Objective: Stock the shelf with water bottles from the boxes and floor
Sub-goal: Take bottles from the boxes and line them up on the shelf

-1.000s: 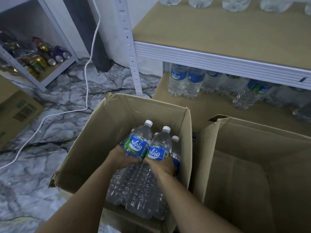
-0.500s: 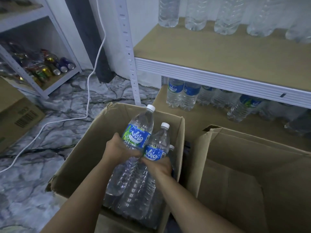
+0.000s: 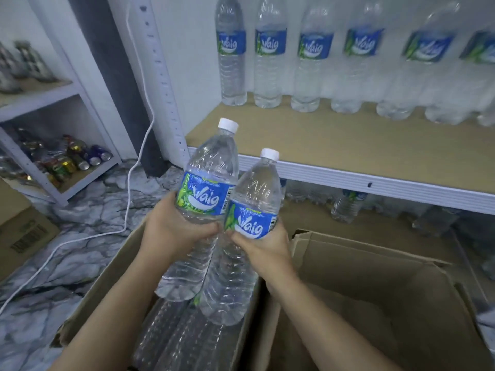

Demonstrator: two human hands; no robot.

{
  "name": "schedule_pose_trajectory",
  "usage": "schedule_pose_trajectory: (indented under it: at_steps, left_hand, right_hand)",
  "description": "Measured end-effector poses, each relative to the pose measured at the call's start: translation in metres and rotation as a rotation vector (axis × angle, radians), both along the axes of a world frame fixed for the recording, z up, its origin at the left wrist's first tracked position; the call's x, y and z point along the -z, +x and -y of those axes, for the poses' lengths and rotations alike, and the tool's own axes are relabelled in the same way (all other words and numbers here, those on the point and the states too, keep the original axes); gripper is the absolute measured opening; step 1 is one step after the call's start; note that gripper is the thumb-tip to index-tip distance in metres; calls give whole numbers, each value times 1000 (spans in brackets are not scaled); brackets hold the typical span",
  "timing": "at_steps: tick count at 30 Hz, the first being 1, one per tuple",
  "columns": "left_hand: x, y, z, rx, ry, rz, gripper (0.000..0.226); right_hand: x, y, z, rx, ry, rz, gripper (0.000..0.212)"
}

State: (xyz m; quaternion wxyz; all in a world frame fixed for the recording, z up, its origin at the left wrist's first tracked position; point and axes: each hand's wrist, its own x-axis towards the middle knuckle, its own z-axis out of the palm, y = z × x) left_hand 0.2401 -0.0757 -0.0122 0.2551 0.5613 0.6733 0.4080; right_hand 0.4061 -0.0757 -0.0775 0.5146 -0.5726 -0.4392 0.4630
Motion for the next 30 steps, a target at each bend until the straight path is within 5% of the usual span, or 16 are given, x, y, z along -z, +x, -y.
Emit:
schedule_pose_trajectory:
  at_steps: [4, 20, 30]
  left_hand:
    - [-33, 57, 9, -13, 184, -25, 68]
    - [-115, 322, -19, 286, 362, 261, 61]
    - [-146, 465, -78, 338, 482, 368, 73]
  right_hand:
    - [-38, 50, 0, 54, 122, 4, 82]
    - [-192, 339, 12, 241, 368, 282, 72]
    - [-218, 466, -35, 401, 419, 414, 85]
